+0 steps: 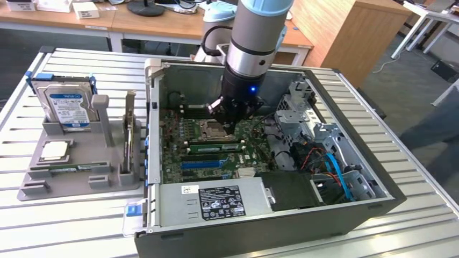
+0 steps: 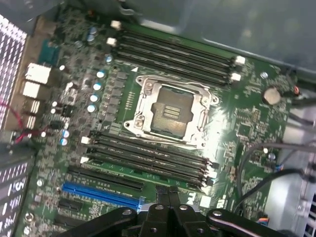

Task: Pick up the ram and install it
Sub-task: 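Press down the ram until it locks into place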

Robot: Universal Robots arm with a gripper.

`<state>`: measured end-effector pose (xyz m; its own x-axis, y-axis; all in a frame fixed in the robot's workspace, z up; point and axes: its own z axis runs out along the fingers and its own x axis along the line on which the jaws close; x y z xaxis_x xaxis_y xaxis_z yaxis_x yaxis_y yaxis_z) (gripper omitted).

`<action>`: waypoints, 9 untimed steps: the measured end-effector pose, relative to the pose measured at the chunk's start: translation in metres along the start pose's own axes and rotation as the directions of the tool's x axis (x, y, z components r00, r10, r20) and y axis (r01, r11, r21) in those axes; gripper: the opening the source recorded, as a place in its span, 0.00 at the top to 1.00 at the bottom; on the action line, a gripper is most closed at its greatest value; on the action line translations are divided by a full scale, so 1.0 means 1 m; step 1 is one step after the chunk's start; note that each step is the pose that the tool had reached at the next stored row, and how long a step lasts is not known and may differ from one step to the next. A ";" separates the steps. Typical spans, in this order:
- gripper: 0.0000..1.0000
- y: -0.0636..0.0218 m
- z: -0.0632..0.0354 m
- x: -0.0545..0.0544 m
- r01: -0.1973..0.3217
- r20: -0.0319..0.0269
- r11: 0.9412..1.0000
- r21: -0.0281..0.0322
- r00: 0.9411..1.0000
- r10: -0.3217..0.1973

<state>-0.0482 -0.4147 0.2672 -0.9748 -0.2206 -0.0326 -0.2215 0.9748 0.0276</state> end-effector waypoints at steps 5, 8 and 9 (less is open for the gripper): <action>0.89 0.0000 0.0001 0.000 -0.087 0.002 0.996 0.003 0.996 0.087; 0.89 0.0000 0.0001 0.000 -0.133 0.004 0.991 0.004 0.991 0.133; 0.89 0.0000 0.0000 0.000 -0.139 0.004 0.990 0.004 0.990 0.139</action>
<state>-0.0482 -0.4147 0.2672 -0.9960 -0.0826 -0.0325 -0.0835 0.9961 0.0276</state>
